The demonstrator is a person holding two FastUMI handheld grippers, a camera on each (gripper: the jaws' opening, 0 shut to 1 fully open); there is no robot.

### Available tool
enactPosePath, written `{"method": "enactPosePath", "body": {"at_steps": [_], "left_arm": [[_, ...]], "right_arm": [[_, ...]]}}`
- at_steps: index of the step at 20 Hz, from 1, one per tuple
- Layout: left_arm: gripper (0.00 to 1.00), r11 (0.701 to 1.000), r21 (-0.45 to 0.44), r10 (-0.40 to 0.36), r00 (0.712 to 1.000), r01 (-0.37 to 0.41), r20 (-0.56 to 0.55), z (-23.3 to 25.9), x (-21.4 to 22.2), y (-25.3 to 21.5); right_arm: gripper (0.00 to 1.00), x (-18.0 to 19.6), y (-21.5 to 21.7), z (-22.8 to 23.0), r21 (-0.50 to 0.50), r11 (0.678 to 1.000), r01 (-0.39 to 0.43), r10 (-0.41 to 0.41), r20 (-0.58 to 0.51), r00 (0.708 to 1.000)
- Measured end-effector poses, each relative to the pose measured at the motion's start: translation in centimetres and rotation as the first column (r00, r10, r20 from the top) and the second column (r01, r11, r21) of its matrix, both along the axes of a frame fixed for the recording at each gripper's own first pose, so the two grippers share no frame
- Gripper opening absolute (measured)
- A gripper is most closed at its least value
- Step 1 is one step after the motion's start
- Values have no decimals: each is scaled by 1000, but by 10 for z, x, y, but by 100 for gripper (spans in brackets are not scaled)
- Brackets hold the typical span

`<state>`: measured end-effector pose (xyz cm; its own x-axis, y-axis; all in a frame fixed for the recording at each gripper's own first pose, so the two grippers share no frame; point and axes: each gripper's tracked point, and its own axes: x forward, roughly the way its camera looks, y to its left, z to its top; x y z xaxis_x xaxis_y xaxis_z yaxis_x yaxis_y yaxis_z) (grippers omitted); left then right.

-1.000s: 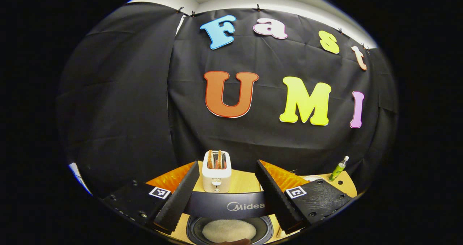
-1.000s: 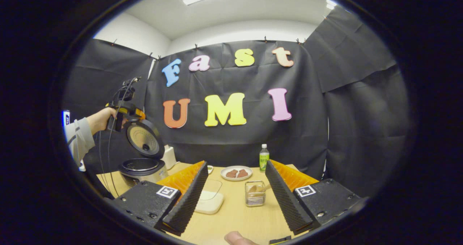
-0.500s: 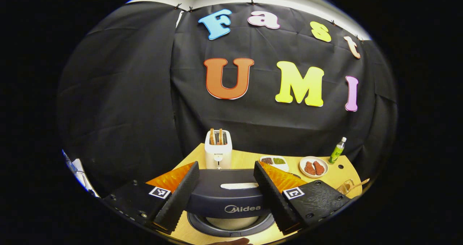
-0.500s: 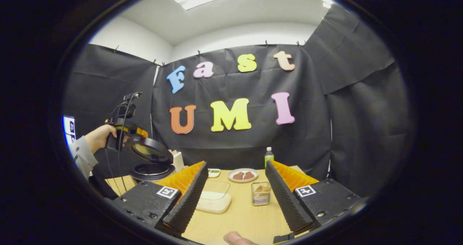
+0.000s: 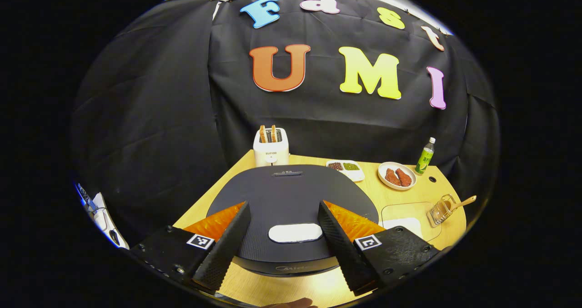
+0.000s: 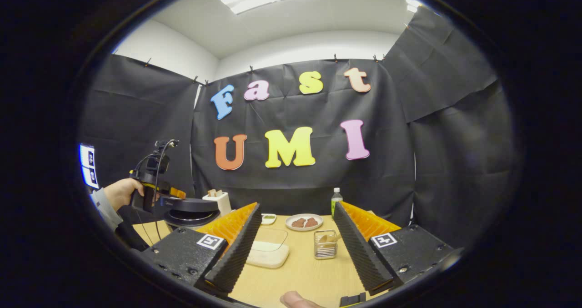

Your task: Close the left gripper, press the button to open the rice cooker; take a wooden spoon from the chopstick holder with the right hand, scoop a spoonful of rice and pour it into the rice cooker, then put the wooden spoon back into the chopstick holder.

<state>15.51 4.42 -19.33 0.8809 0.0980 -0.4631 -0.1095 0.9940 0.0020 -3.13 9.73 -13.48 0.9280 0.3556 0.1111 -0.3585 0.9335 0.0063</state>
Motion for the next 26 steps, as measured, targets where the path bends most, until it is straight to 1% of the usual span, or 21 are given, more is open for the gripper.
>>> {"method": "enactPosePath", "body": {"at_steps": [2,6,8,10,11,14,15,16,17,18,21,22,23,26], "left_arm": [[97,1000,-15,2,999,-3,-41,-7,-5,0],[98,1000,-10,9,993,-10,-114,-15,-13,-3],[98,1000,-14,-8,987,6,-158,-20,-20,-6],[98,999,-27,-33,973,27,-229,-30,-37,-15],[98,999,-19,-35,974,32,-224,-29,-38,-14],[98,999,-32,-31,972,24,-233,-31,-42,-16],[98,999,-28,-35,974,29,-226,-29,-44,-17],[100,999,-25,-37,974,32,-225,-32,-46,-18],[98,999,-24,-36,978,31,-207,-30,-48,-16],[98,999,-26,-32,982,28,-186,-29,-48,-15],[99,1000,-10,-30,996,29,-87,-28,-49,-14],[98,1000,-9,-28,998,28,-60,-29,-49,-13],[99,1000,-15,-24,998,24,-57,-38,-50,-15],[98,1000,-10,-16,999,17,35,-35,-50,-13]], "right_arm": [[100,0,3,-2,3,1000,-10,10,-10,1000],[100,-1,8,-3,-2,1000,-28,28,-19,999],[100,-2,5,-2,-4,1000,-25,25,-14,1000],[100,-4,4,-2,-3,1000,-23,23,-12,1000],[100,-5,4,-2,-5,1000,-25,24,-14,1000],[100,-9,4,-3,-5,1000,-30,30,-11,1000],[100,-9,4,-4,-10,999,-33,32,-13,999],[100,-10,3,-3,-12,999,-34,34,-11,999],[100,-12,2,-1,-11,999,-32,32,-7,999],[100,-12,0,-1,-9,1000,-29,29,-3,1000],[100,-14,0,-2,-11,999,-31,31,-2,1000],[100,-15,0,-3,-13,999,-34,34,-4,999],[100,-16,2,-3,-15,999,-38,38,-5,999],[100,-19,3,-5,-28,999,-46,46,-2,999]]}}
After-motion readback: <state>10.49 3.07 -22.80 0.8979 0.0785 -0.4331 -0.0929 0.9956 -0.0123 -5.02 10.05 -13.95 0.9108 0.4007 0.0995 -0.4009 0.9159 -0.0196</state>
